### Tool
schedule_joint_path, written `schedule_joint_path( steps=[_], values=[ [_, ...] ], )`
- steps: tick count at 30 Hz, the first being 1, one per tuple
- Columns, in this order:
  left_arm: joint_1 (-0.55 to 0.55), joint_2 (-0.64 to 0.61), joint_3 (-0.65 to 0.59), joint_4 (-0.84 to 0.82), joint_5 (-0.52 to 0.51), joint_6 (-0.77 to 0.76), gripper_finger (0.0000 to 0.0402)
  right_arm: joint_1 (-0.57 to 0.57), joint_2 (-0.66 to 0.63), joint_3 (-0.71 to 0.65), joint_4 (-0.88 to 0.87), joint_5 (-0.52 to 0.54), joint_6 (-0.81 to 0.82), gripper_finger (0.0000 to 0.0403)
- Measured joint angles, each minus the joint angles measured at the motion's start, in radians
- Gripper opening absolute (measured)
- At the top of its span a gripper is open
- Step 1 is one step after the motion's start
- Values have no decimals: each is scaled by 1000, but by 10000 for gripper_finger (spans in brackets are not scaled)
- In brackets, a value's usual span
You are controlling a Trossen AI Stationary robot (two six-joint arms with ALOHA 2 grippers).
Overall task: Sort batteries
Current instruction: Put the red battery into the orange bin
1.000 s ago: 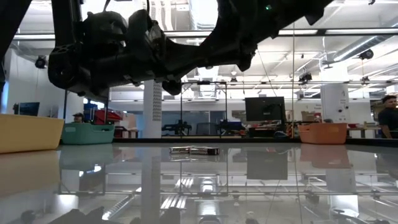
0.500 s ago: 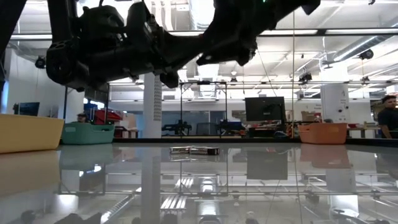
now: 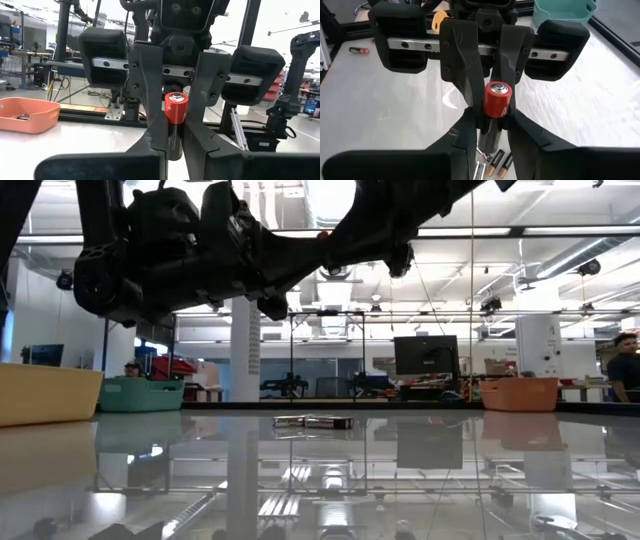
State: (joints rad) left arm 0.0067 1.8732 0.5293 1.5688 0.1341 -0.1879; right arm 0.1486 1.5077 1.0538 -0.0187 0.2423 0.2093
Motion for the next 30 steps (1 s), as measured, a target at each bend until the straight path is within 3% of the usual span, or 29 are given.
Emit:
schedule_joint_path(
  steps=[5,11,14,18,26,30],
  values=[
    [0,-2,4,-11,0,6,11,0,4,0,-17,1,17,79],
    [0,-11,17,7,-5,7,12,-1,7,-2,-39,4,34,164],
    [0,-10,16,5,-5,7,12,-1,8,-2,-35,5,34,178],
    [0,-11,16,5,-5,7,12,-1,7,-2,-31,18,34,153],
    [0,-11,16,5,-8,14,12,-1,7,4,-23,19,29,62],
    [0,-11,16,5,-8,18,12,-1,7,4,-23,19,28,48]
  ],
)
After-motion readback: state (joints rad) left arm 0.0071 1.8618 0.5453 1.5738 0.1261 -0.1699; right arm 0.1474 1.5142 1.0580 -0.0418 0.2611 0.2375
